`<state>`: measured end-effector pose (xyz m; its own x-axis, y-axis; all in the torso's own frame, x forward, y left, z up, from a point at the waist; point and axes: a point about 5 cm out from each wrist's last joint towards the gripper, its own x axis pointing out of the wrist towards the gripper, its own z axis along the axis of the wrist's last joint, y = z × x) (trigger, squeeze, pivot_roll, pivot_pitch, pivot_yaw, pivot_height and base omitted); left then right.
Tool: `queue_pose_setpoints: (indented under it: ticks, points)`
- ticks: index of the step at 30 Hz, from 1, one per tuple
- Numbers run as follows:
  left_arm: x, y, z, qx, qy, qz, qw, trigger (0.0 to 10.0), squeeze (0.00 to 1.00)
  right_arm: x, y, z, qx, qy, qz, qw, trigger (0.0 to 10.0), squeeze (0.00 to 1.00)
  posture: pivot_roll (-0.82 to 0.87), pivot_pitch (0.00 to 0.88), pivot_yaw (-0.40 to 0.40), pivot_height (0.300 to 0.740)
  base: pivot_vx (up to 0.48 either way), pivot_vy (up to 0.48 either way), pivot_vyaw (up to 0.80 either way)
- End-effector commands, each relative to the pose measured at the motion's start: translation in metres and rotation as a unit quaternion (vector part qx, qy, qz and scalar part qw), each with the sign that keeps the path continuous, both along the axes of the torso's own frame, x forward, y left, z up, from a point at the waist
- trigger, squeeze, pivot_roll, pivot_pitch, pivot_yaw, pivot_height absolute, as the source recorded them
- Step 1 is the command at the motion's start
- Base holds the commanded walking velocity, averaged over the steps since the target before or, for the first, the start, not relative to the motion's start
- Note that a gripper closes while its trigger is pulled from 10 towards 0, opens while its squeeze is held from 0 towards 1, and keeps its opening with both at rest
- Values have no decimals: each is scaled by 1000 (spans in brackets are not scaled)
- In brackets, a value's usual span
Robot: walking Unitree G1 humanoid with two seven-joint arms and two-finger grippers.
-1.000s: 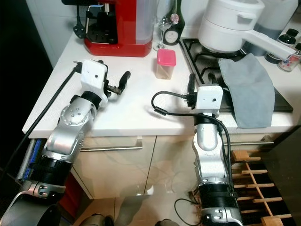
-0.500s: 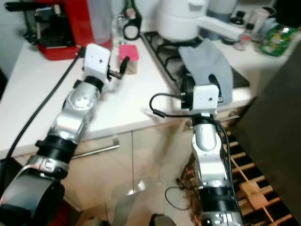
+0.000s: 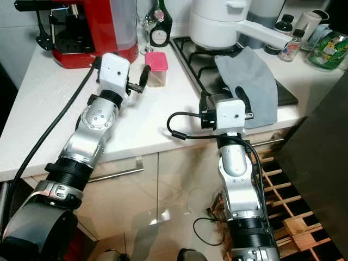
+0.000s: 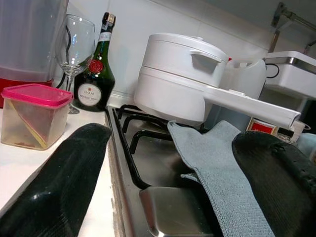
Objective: Restocking fridge
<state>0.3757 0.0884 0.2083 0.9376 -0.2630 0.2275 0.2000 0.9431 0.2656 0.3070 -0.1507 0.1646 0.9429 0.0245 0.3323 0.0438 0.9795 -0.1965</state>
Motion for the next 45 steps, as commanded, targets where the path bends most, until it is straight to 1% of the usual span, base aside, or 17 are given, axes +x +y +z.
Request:
queue_pose_setpoints:
  ticks: [1, 2, 3, 4, 7, 14, 18, 21, 26, 28, 30, 34, 36, 38, 39, 42, 45]
  points:
    - [1, -5, 4, -11, 5, -17, 1000, 10000, 1000, -2, -1, 1, 1, -2, -4, 1000, 10000, 1000, -58, 0, 7, 740, 337, 0, 0]
    - [2, -6, 4, -16, 8, -21, 1000, 10000, 1000, -2, -1, 1, 0, -2, -4, 1000, 10000, 1000, -59, 0, 7, 740, 337, 0, 0]
    - [1, -8, 6, -17, 4, -30, 999, 10000, 918, -2, 0, 1, 0, -2, -3, 1000, 10000, 1000, -58, 0, 9, 740, 480, 0, 0]
    - [0, -10, 10, -13, -6, -39, 999, 10000, 0, -2, 0, 1, -1, -2, -3, 1000, 10000, 1000, -57, 0, 9, 740, 480, 0, 0]
    - [-1, -13, 15, -6, -24, -45, 999, 10000, 0, -2, 1, 2, 0, -3, -2, 1000, 10000, 1000, -56, 0, 8, 740, 480, 0, 0]
    - [-6, -20, 21, -19, -40, -65, 997, 10000, 0, -3, 2, 0, -1, -2, 1, 1000, 10000, 1000, -55, 0, 7, 740, 480, 0, 0]
    - [-9, -26, 22, -6, -49, -75, 996, 10000, 0, -2, 3, 1, -1, -2, 2, 1000, 10000, 1000, -54, 0, 9, 740, 459, 0, 0]
    - [-10, -26, 24, -8, -55, -61, 997, 10000, 0, -2, 4, 1, 0, -2, 3, 1000, 10000, 1000, -52, 0, 11, 740, 0, 0, 0]
    - [-11, -22, 24, -15, -42, -35, 998, 10000, 0, -4, 5, 1, 3, -3, 4, 1000, 10000, 1000, -48, 0, 10, 740, 0, 0, 0]
    - [-11, -24, 23, -20, -35, -26, 999, 10000, 0, -4, 6, 0, 4, -1, 6, 1000, 10000, 1000, -48, 0, 9, 740, 0, 0, 0]
    - [-11, -25, 19, -30, -9, -12, 999, 10000, 0, -7, 10, 2, 6, -4, 13, 1000, 10000, 1000, -56, 0, 0, 740, 0, 0, 0]
    - [-9, -24, 16, -36, 7, 1, 999, 10000, 0, -10, 14, 5, 4, -9, 25, 1000, 10000, 1000, -59, 0, -7, 740, 0, 0, 0]
    - [5, -20, 5, -33, 48, 41, 997, 10000, 0, -17, 23, 5, 19, -3, 74, 997, 10000, 1000, -59, 0, -20, 740, 0, 0, 0]
    - [6, -18, 3, -31, 54, 47, 997, 10000, 0, -19, 25, 5, 20, -2, 80, 997, 10000, 1000, -58, 0, -20, 740, 0, 0, 0]
    - [14, -21, -2, -29, 80, 44, 995, 10000, 0, -21, 23, 2, 23, 9, 82, 996, 10000, 1000, -55, 0, -23, 740, 0, 0, 0]
    - [20, -23, -4, -23, 99, 39, 994, 10000, 0, -25, 24, -1, 23, 17, 85, 996, 10000, 1000, -61, 0, -19, 740, 0, 0, 0]
    - [27, -24, 1, -14, 110, 37, 993, 10000, 0, -32, 28, -3, 21, 21, 93, 995, 10000, 1000, -83, 0, 2, 740, 0, 0, 0]
